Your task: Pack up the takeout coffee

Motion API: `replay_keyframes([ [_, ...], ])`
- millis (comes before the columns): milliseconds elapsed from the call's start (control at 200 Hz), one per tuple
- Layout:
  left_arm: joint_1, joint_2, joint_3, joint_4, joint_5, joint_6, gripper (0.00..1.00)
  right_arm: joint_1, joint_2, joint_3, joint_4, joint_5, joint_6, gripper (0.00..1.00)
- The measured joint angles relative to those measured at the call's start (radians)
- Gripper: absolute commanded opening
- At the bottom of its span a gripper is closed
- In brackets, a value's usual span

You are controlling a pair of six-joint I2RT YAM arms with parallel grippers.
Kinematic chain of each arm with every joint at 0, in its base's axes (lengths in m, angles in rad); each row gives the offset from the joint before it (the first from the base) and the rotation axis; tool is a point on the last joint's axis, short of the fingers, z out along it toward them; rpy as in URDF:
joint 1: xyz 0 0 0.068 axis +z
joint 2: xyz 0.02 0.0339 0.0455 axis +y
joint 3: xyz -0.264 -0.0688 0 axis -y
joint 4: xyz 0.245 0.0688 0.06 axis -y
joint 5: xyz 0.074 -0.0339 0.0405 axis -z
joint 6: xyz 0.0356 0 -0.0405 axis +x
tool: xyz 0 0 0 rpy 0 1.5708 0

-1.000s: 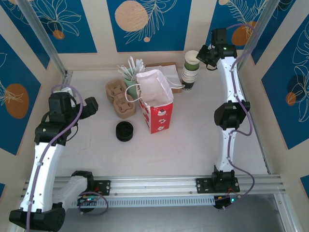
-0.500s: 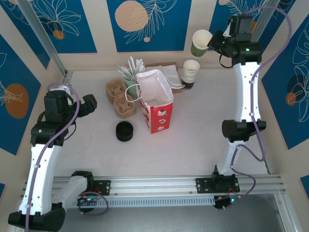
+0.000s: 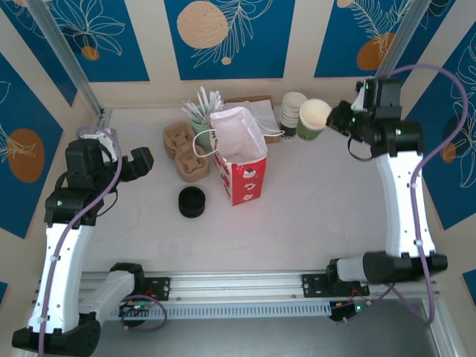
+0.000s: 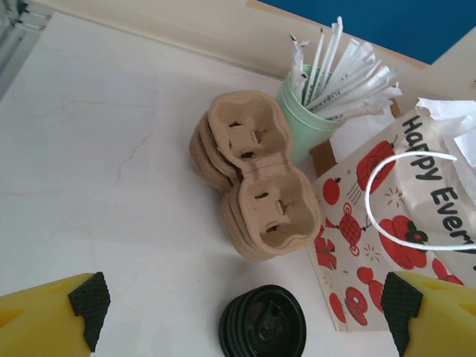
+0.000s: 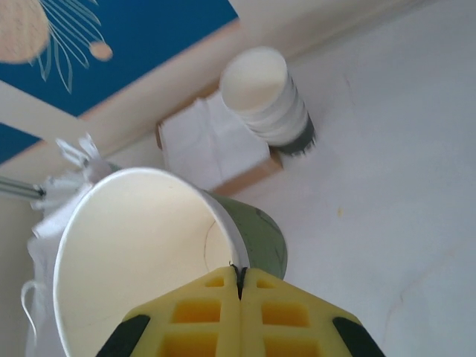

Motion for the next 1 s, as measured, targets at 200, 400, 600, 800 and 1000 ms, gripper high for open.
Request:
replay_keyframes([
  [200,-0.001,-0.006,-0.055,0.0,0.06,-0.009,0.93,0.008,-0.243,-0.323,0.043,-0.022,0.027,0.0],
  [400,-0.008,-0.019,-0.133,0.01,0.114,-0.05,0.89,0.094,-0.42,-0.592,0.09,-0.025,0.089,0.0],
  [600,-0.045,-0.019,-0.196,0.016,0.14,-0.092,0.88,0.228,-0.533,-0.807,0.156,0.005,0.158,0.0],
  [800,-0.107,-0.019,-0.265,0.036,0.133,-0.131,0.87,0.332,-0.586,-0.949,0.23,0.061,0.216,0.0],
  [1000,-0.208,-0.019,-0.352,0.073,0.08,-0.177,0.87,0.436,-0.599,-1.043,0.309,0.117,0.246,0.0],
])
